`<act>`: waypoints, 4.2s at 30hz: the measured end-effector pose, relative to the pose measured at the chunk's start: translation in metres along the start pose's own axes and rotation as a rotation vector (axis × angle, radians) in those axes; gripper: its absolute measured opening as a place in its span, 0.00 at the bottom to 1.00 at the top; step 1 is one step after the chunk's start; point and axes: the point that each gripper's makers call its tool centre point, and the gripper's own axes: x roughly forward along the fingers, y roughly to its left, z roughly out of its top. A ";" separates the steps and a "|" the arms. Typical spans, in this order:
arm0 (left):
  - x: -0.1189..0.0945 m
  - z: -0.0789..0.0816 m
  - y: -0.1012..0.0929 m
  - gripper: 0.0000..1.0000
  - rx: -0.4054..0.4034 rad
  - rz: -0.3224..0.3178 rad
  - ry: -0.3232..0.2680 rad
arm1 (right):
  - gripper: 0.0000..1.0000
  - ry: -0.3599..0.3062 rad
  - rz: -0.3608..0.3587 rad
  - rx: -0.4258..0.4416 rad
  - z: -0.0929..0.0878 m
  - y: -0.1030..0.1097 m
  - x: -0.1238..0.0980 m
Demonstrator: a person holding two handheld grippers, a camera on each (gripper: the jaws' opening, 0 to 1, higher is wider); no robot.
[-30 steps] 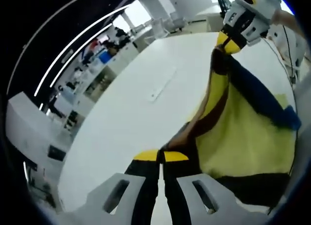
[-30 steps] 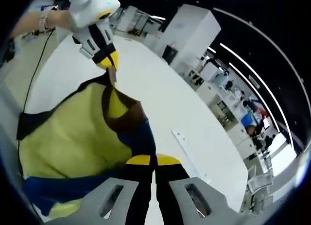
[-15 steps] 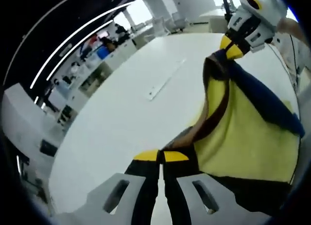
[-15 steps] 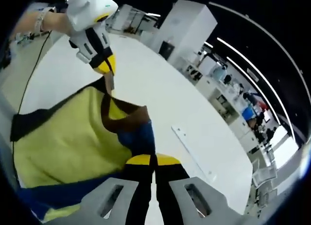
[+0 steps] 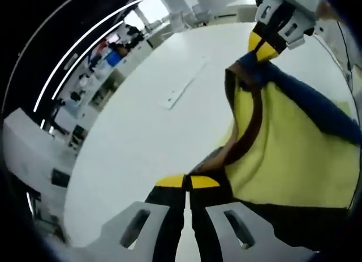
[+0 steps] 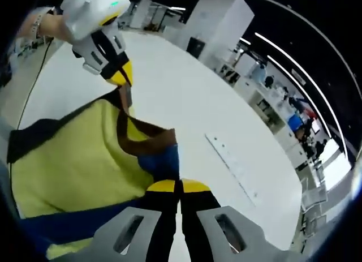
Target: Fold the garment on the visible template until the final outline fits inside the template.
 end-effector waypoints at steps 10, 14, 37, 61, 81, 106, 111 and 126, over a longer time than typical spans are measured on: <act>0.011 -0.010 0.000 0.00 -0.061 -0.013 0.022 | 0.01 0.042 0.013 -0.010 -0.012 0.002 0.015; 0.014 -0.011 -0.001 0.00 -0.059 -0.011 0.024 | 0.01 0.046 0.019 0.006 -0.014 0.002 0.019; 0.032 -0.005 0.011 0.00 -0.221 0.015 -0.010 | 0.01 0.068 -0.013 0.169 -0.025 -0.015 0.037; 0.033 0.000 -0.004 0.14 -0.219 -0.031 -0.013 | 0.17 0.041 0.028 0.183 -0.017 0.001 0.043; 0.010 0.008 -0.022 0.40 -0.298 -0.174 -0.084 | 0.33 -0.061 0.095 0.239 0.006 0.024 0.030; -0.039 0.022 -0.037 0.70 -0.289 -0.207 -0.222 | 0.76 -0.157 0.138 0.173 0.028 0.050 -0.012; -0.047 0.021 -0.038 0.77 -0.297 -0.205 -0.230 | 0.83 -0.168 0.133 0.176 0.029 0.051 -0.020; -0.075 0.026 -0.055 0.91 -0.288 -0.251 -0.286 | 0.97 -0.208 0.132 0.188 0.031 0.056 -0.048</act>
